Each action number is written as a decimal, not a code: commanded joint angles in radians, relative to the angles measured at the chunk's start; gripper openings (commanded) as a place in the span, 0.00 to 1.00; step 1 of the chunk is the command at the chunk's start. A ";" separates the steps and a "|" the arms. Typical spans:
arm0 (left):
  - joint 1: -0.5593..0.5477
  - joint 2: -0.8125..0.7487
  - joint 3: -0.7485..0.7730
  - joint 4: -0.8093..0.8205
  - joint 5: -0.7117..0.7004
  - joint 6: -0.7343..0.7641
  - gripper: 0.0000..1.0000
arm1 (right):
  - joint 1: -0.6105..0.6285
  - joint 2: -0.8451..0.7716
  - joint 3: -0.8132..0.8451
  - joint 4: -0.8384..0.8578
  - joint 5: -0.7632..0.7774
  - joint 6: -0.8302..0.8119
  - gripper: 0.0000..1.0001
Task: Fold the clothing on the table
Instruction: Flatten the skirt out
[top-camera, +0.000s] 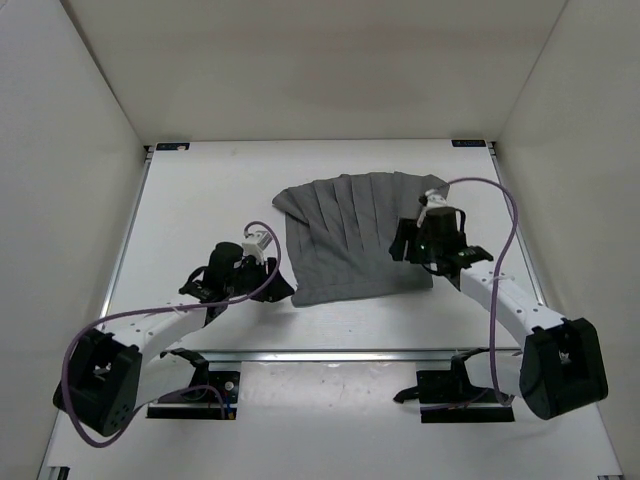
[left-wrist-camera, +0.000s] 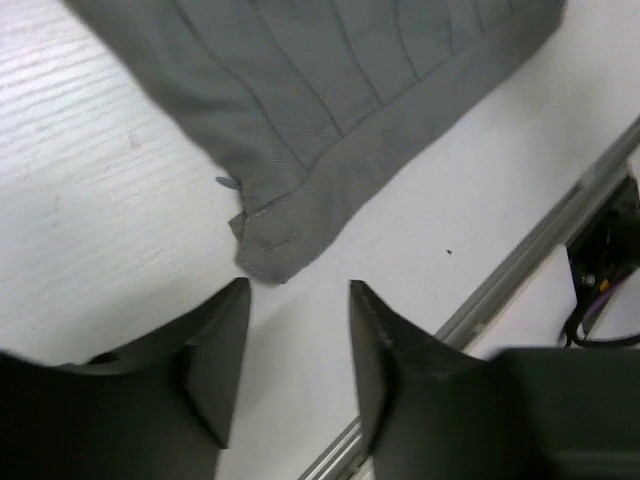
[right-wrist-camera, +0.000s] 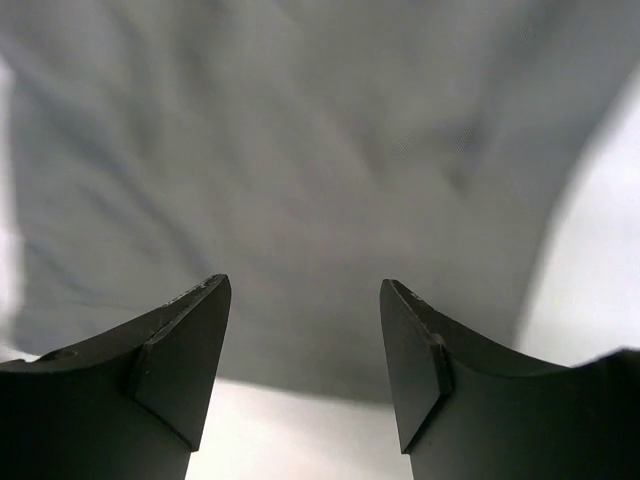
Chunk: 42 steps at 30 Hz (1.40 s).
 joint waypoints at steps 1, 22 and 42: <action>-0.021 0.064 0.002 0.046 -0.051 -0.044 0.58 | -0.095 -0.082 -0.107 -0.024 0.033 0.046 0.59; -0.141 0.416 0.104 0.202 -0.093 -0.148 0.28 | -0.193 0.011 -0.212 -0.025 0.075 0.054 0.68; -0.001 -0.020 0.227 -0.127 -0.140 -0.068 0.00 | -0.192 -0.239 -0.164 -0.016 -0.117 0.075 0.28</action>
